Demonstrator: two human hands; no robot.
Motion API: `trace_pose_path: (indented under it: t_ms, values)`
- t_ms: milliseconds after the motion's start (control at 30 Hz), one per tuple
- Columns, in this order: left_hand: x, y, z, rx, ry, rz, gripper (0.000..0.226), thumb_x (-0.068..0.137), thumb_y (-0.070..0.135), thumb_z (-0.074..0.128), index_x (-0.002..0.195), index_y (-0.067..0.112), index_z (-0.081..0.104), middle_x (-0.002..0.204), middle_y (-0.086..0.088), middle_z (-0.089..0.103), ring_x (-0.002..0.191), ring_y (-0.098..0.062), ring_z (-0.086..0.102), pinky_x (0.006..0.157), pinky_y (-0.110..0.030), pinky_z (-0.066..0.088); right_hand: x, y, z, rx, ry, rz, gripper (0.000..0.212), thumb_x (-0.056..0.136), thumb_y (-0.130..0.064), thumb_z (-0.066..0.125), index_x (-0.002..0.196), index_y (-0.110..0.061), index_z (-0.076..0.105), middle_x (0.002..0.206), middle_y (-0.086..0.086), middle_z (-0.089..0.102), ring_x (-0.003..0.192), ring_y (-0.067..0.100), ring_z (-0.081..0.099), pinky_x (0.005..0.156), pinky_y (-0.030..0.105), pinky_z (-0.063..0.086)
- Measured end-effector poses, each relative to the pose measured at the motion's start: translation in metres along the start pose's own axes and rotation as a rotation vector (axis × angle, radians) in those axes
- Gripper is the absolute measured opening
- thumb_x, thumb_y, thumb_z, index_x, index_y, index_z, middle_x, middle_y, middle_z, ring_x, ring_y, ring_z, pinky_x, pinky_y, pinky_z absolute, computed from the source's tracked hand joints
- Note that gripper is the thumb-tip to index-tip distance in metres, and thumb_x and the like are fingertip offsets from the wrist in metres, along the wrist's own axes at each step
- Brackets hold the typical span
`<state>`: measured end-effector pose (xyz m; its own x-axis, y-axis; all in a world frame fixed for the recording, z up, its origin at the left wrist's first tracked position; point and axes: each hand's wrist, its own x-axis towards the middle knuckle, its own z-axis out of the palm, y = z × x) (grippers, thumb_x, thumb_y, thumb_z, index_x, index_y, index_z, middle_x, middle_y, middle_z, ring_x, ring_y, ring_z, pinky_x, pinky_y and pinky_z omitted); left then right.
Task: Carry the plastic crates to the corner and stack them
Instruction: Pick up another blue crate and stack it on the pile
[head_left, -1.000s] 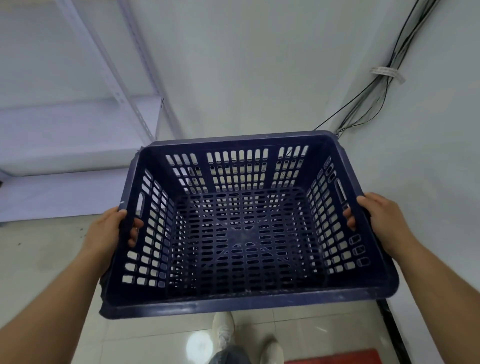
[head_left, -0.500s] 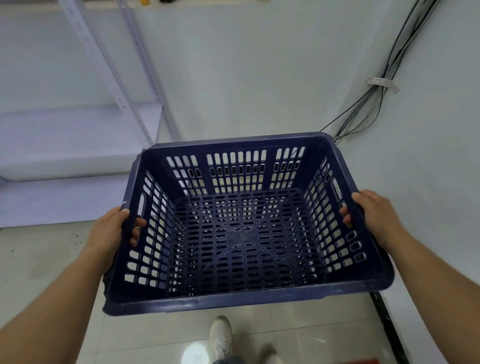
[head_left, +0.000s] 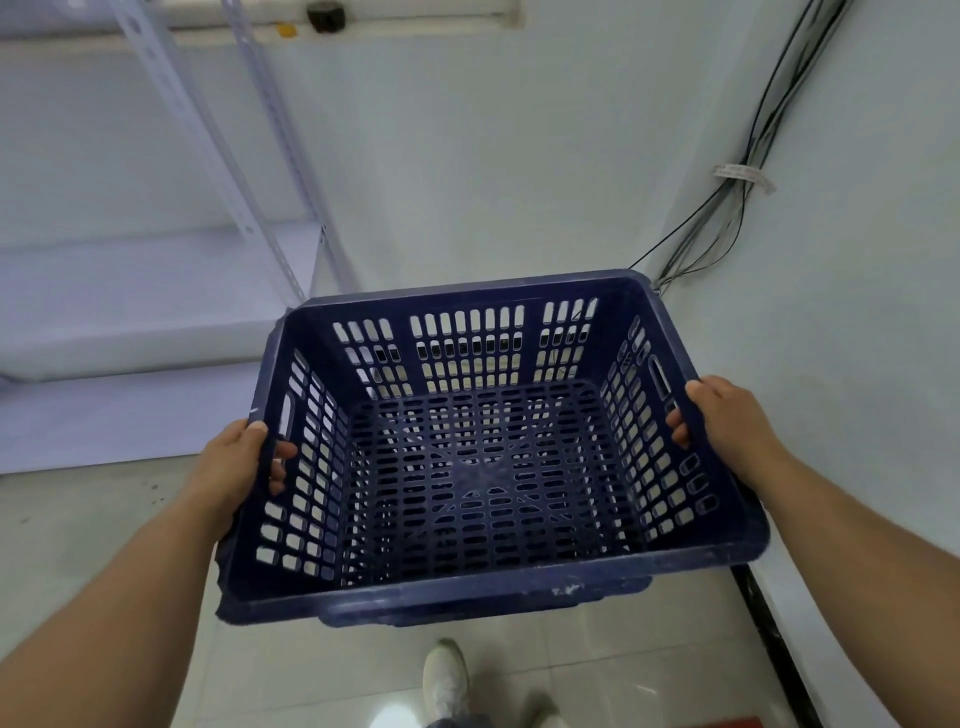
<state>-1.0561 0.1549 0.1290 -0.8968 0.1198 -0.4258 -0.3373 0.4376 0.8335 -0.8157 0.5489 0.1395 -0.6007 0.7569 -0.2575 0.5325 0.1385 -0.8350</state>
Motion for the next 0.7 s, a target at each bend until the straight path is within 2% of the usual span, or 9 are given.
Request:
trace_pose_path:
  t_ms: [133,367,533,633,700]
  values:
    - [-0.0022,-0.0037,0.0024,0.027,0.033,0.023,0.031,0.101,0.021,0.032,0.110,-0.002,0.052,0.081,-0.015,0.057,0.060,-0.023,0.046,0.052,-0.034,0.041,0.0033,0.0043,0.0004,-0.022,0.000,-0.008,0.030,0.099,-0.015,0.037,0.097,0.007,0.058,0.076,0.018,0.065,0.057,0.030,0.057,0.057,0.034,0.046]
    - [0.0020,-0.0069,0.0027,0.036,0.067,0.065,0.030,0.100,0.022,0.033,0.109,0.001,0.053,0.088,-0.016,0.061,0.063,-0.022,0.048,0.055,-0.035,0.044,0.0077,0.0043,0.0016,-0.022,0.014,-0.014,0.030,0.099,-0.016,0.037,0.098,0.007,0.057,0.075,0.019,0.065,0.058,0.033,0.056,0.058,0.035,0.046]
    - [-0.0014,-0.0070,0.0041,0.083,0.079,0.070,0.029,0.102,0.022,0.031,0.113,0.004,0.051,0.093,-0.018,0.064,0.063,-0.022,0.049,0.055,-0.034,0.045,0.0067,0.0076,0.0018,-0.059,0.020,-0.019,0.032,0.099,-0.018,0.036,0.099,0.006,0.057,0.076,0.019,0.065,0.060,0.033,0.058,0.064,0.040,0.049]
    - [-0.0032,-0.0028,0.0071,0.145,0.095,0.068,0.032,0.101,0.021,0.029,0.118,0.001,0.048,0.093,-0.019,0.062,0.065,-0.024,0.051,0.054,-0.035,0.046,0.0063,0.0053,0.0039,-0.210,0.043,-0.039,0.031,0.098,-0.020,0.032,0.098,0.002,0.055,0.083,0.021,0.066,0.062,0.032,0.059,0.064,0.038,0.047]
    - [-0.0045,0.0019,0.0086,0.205,0.105,0.060,0.034,0.101,0.020,0.028,0.119,-0.001,0.047,0.094,-0.020,0.060,0.067,-0.027,0.053,0.055,-0.037,0.046,0.0077,0.0022,0.0056,-0.390,0.078,-0.052,0.032,0.098,-0.021,0.029,0.099,0.001,0.053,0.088,0.021,0.063,0.067,0.032,0.055,0.061,0.036,0.041]
